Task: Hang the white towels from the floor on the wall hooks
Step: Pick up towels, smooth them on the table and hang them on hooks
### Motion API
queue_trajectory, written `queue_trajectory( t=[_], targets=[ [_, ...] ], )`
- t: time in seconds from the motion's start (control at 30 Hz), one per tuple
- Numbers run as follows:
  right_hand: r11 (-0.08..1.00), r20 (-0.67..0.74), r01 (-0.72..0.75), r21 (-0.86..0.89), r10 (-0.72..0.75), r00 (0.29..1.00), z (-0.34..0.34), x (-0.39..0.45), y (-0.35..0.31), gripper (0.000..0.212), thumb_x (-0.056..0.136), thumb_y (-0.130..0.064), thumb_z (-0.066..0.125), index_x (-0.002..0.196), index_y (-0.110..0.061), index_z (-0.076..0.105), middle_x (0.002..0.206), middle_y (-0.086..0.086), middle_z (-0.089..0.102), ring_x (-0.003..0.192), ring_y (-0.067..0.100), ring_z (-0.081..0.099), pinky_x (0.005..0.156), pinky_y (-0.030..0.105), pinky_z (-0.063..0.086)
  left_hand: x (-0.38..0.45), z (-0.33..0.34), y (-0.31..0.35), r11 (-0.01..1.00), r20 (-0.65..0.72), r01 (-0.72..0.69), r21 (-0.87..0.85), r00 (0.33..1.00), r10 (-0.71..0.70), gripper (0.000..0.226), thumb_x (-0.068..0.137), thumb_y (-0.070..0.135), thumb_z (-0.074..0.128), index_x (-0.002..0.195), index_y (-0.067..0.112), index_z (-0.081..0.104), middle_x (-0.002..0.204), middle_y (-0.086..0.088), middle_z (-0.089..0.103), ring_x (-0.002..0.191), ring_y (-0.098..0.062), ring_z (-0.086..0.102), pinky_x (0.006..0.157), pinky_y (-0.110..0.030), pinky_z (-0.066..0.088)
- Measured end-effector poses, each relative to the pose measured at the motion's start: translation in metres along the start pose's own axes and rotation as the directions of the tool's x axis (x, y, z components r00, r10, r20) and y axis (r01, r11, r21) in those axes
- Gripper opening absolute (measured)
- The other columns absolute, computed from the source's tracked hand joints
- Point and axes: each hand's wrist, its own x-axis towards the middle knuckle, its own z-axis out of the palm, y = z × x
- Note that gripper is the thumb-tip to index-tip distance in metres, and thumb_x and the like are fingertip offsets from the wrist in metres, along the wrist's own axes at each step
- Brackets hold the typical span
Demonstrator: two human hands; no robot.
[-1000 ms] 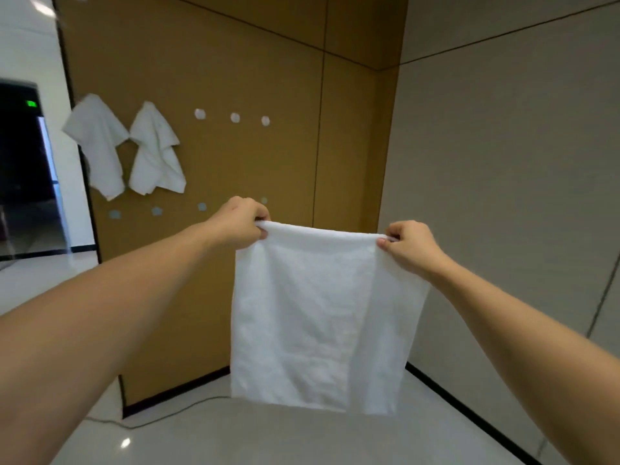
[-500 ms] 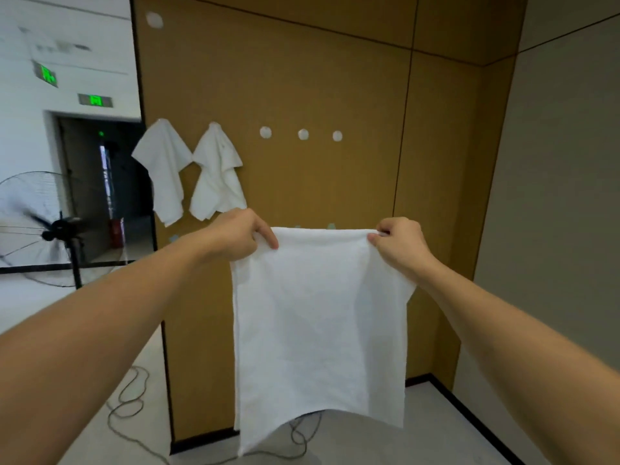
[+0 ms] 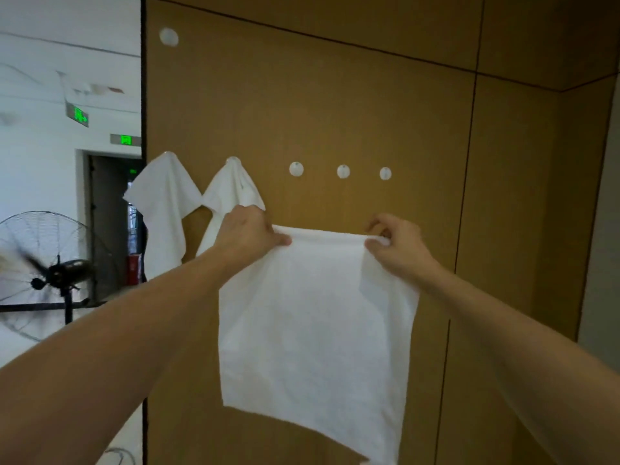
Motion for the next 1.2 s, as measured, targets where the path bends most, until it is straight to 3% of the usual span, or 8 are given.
queue_trajectory(
  t=[0.13,0.23,0.4,0.53,0.63,0.73,0.97,1.2],
  targets=[
    [0.974,-0.041,0.181,-0.135,-0.188,0.981,0.043,0.067,0.037,0.019,0.090,-0.013,0.051,0.091,-0.029,0.061,0.088,-0.005,0.066,0.081,0.018,0.060,0.073,0.039,0.054,0.057,0.033,-0.005,0.982,-0.132,-0.174,0.076,0.974,0.182,0.032,0.095,0.039,0.055,0.080,0.015,0.070,0.075,-0.002,0.066,0.074,-0.020,0.062,0.071,-0.032,0.050],
    [0.936,0.030,0.237,-0.259,-0.238,0.971,0.074,0.120,0.069,0.037,0.094,-0.017,0.046,0.115,-0.036,0.069,0.108,-0.005,0.068,0.098,0.019,0.062,0.082,0.039,0.055,0.102,0.060,-0.020,0.905,-0.192,-0.315,0.285,0.907,0.376,0.030,0.096,0.037,0.050,0.080,0.016,0.063,0.071,-0.001,0.064,0.068,-0.020,0.059,0.062,-0.029,0.041],
    [0.784,0.115,0.402,-0.472,-0.397,0.910,0.111,0.211,0.116,0.042,0.102,-0.024,0.038,0.137,-0.043,0.053,0.105,0.002,0.063,0.099,0.024,0.061,0.074,0.029,0.043,0.178,0.103,-0.053,0.552,-0.003,-0.603,0.576,0.673,0.739,0.028,0.098,0.036,0.048,0.091,0.014,0.064,0.073,-0.004,0.058,0.063,-0.022,0.057,0.055,-0.027,0.040],
    [0.665,0.097,0.568,-0.485,-0.604,0.791,0.135,0.291,0.140,0.039,0.100,-0.018,0.048,0.132,-0.036,0.061,0.093,0.009,0.063,0.083,0.029,0.061,0.065,0.029,0.031,0.245,0.127,-0.069,0.518,0.039,-0.561,0.646,0.702,0.712,0.044,0.102,0.044,0.026,0.113,0.019,0.060,0.082,-0.006,0.060,0.072,-0.025,0.060,0.059,-0.032,0.050],
    [0.588,-0.041,0.672,-0.451,-0.765,0.642,0.151,0.352,0.152,0.033,0.085,-0.008,0.067,0.112,-0.026,0.075,0.068,0.007,0.052,0.053,0.027,0.050,0.053,0.028,0.030,0.294,0.136,-0.071,0.495,0.014,-0.471,0.730,0.735,0.678,0.038,0.097,0.024,0.042,0.134,0.020,0.050,0.089,-0.010,0.059,0.079,-0.030,0.059,0.058,-0.032,0.039],
    [0.625,-0.162,0.656,-0.424,-0.765,0.624,0.164,0.408,0.151,0.026,0.090,-0.015,0.063,0.108,-0.027,0.075,0.070,0.000,0.040,0.056,0.024,0.047,0.055,0.028,0.028,0.337,0.136,-0.064,0.534,-0.062,-0.322,0.782,0.812,0.581,0.048,0.099,0.023,0.040,0.146,0.028,0.037,0.107,-0.011,0.054,0.092,-0.031,0.054,0.071,-0.040,0.049],
    [0.874,-0.070,0.436,-0.216,-0.459,0.885,0.217,0.480,0.155,0.037,0.099,-0.020,0.044,0.129,-0.031,0.064,0.131,0.000,0.064,0.114,0.023,0.060,0.093,0.032,0.048,0.409,0.173,-0.050,0.687,-0.240,-0.105,0.719,0.890,0.387,0.046,0.097,0.015,0.040,0.135,0.035,0.054,0.099,-0.006,0.057,0.084,-0.027,0.056,0.070,-0.032,0.040],
    [0.901,-0.187,0.372,0.221,-0.335,0.923,0.291,0.445,0.159,0.031,0.097,-0.026,0.046,0.113,-0.034,0.071,0.081,-0.005,0.071,0.071,0.016,0.062,0.065,0.035,0.051,0.415,0.251,-0.071,0.981,-0.471,-0.161,0.105,0.861,0.192,0.029,0.095,0.029,0.043,0.102,0.022,0.070,0.083,0.007,0.070,0.073,-0.009,0.063,0.070,-0.028,0.051]
  ],
)
